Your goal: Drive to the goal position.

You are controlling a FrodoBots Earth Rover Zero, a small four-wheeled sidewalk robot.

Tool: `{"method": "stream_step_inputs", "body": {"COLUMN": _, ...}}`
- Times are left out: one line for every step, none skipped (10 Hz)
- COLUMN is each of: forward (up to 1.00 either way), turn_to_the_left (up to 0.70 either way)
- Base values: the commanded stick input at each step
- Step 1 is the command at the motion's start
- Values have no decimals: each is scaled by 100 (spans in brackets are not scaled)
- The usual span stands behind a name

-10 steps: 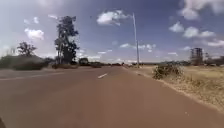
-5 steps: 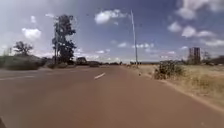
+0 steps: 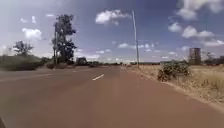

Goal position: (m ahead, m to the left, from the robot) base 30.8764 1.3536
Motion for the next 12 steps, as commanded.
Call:
{"method": "stream_step_inputs", "body": {"forward": 85, "turn_to_the_left": 1}}
{"method": "stream_step_inputs", "body": {"forward": 85, "turn_to_the_left": 1}}
{"method": "stream_step_inputs", "body": {"forward": 85, "turn_to_the_left": 1}}
{"method": "stream_step_inputs", "body": {"forward": 85, "turn_to_the_left": 1}}
{"method": "stream_step_inputs", "body": {"forward": 85, "turn_to_the_left": 1}}
{"method": "stream_step_inputs", "body": {"forward": 85, "turn_to_the_left": 1}}
{"method": "stream_step_inputs", "body": {"forward": 85, "turn_to_the_left": -11}}
{"method": "stream_step_inputs", "body": {"forward": 85, "turn_to_the_left": -28}}
{"method": "stream_step_inputs", "body": {"forward": 85, "turn_to_the_left": -33}}
{"method": "stream_step_inputs", "body": {"forward": 85, "turn_to_the_left": -1}}
{"method": "stream_step_inputs", "body": {"forward": 85, "turn_to_the_left": 1}}
{"method": "stream_step_inputs", "body": {"forward": 85, "turn_to_the_left": 1}}
